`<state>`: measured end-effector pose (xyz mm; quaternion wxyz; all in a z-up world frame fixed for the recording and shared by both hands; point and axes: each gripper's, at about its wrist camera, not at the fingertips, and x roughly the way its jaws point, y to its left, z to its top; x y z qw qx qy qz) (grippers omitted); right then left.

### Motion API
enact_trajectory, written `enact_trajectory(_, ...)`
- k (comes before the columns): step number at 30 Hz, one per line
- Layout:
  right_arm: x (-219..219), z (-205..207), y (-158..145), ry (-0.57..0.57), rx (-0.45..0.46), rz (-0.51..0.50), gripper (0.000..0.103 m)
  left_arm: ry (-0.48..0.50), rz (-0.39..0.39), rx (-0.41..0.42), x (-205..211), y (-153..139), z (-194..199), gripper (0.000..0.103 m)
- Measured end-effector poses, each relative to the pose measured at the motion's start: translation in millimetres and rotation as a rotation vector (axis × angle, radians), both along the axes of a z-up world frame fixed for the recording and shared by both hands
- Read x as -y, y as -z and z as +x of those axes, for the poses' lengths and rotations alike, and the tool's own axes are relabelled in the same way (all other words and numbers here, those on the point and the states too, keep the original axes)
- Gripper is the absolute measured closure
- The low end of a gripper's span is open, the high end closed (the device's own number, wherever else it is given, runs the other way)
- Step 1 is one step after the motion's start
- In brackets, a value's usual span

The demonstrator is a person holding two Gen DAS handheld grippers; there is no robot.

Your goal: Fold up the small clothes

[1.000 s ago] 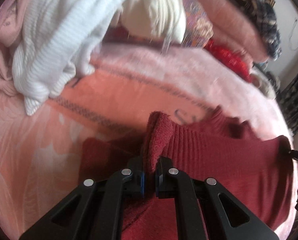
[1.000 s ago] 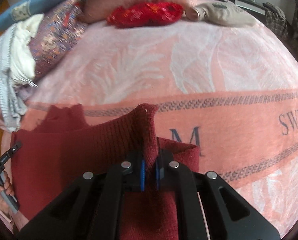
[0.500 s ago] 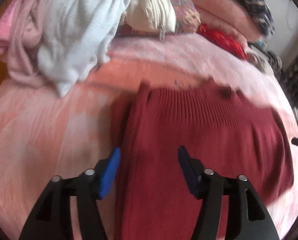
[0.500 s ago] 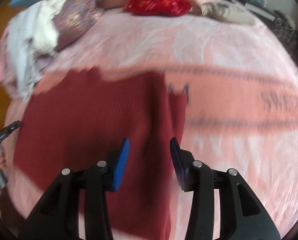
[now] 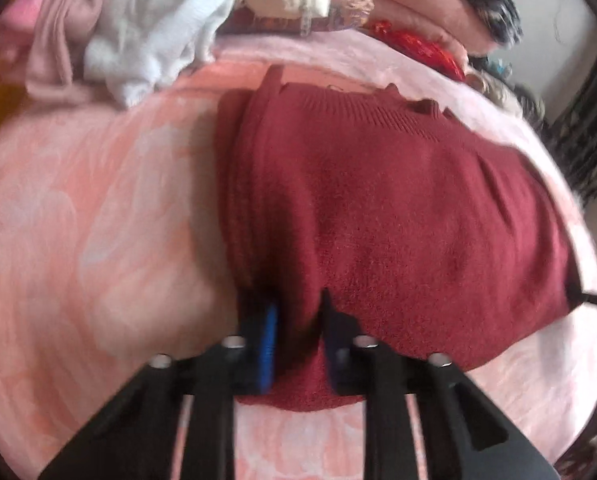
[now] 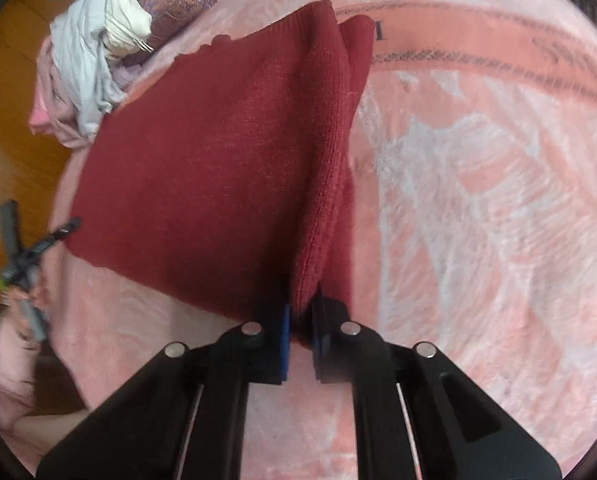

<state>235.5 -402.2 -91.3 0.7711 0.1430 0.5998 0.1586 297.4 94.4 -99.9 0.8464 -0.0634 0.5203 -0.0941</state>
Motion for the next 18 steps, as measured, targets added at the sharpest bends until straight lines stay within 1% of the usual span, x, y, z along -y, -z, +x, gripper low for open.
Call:
enact_trajectory(3,6.4,-9.0,-22.5,-0.005,0.03,0.04,0.098,-0.005,-0.05,-0.015,-7.1,-5.2,-0.4,0.093)
enact_trajectory(4,9.0,-14.4,-32.8,-0.013,0.053,0.047,0.098,-0.003,-0.061,-0.02,-8.9,-8.3,-1.2,0.093)
enact_trajectory(6,13.1,-21.5,-41.7,-0.02,0.065,0.041,0.098,0.0,-0.08,-0.033,-12.9,-11.5,-2.0,0.093)
enact_trajectory(7,14.2,-23.5,-41.0,-0.024,0.059,0.037,0.098,0.004,-0.102,-0.043,-17.0,-13.1,-3.1,0.093)
enact_trajectory(8,14.2,-24.2,-35.9,-0.027,0.048,0.024,0.098,0.005,-0.107,-0.05,-18.8,-12.8,-3.1,0.093)
enact_trajectory(11,14.7,-21.1,0.5,-0.013,-0.039,-0.007,0.098,0.028,-0.075,-0.072,-19.2,-1.7,-2.1,0.093)
enact_trajectory(12,12.9,-19.2,15.7,-0.009,-0.062,-0.016,0.098,0.033,-0.066,-0.081,-18.3,5.7,-0.6,0.093)
enact_trajectory(13,13.5,-18.5,22.3,-0.003,-0.066,-0.009,0.098,0.035,-0.066,-0.085,-17.4,8.8,0.6,0.093)
enact_trajectory(15,15.7,-17.9,22.5,0.001,-0.056,0.004,0.097,0.051,-0.049,-0.078,-13.0,10.4,1.8,0.093)
enact_trajectory(16,18.2,-17.7,19.6,0.0,-0.05,0.018,0.095,0.067,-0.031,-0.067,-9.7,8.4,1.1,0.092)
enact_trajectory(17,18.8,-18.9,15.1,-0.002,-0.035,0.027,0.092,0.077,-0.02,-0.056,-7.9,5.7,-0.9,0.092)
enact_trajectory(18,18.3,-20.5,11.1,0.002,-0.021,0.021,0.087,0.084,-0.017,-0.046,-7.2,2.3,-4.1,0.089)
